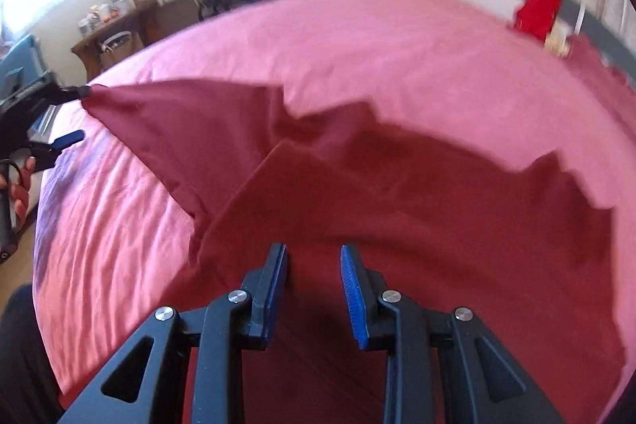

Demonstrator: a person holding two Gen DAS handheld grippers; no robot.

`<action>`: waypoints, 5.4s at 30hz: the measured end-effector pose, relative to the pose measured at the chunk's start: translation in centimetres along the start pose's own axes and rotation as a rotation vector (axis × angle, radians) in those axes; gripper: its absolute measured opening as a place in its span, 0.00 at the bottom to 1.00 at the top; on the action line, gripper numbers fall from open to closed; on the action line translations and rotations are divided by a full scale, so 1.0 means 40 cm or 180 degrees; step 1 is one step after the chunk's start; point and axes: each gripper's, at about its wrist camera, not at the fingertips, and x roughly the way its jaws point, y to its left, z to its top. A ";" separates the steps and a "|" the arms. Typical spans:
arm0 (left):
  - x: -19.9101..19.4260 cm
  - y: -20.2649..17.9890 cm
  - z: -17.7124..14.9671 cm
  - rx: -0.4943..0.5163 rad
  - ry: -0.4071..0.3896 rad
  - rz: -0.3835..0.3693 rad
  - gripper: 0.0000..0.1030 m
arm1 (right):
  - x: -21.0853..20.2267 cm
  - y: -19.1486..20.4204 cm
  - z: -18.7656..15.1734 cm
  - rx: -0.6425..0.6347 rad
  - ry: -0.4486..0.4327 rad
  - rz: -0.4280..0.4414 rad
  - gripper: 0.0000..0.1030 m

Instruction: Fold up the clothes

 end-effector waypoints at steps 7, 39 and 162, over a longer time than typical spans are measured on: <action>0.053 0.036 0.055 -0.0451 0.0008 -0.0317 0.78 | -0.012 -0.032 -0.026 0.0407 -0.0094 0.0303 0.31; 0.040 0.137 0.090 -0.1336 -0.0577 -0.0840 0.70 | 0.042 -0.121 0.027 0.1274 -0.0184 0.0571 0.33; 0.002 -0.413 -0.705 0.3178 0.0304 -0.0604 0.73 | -0.160 -0.297 0.011 0.0498 -0.0356 0.0140 0.24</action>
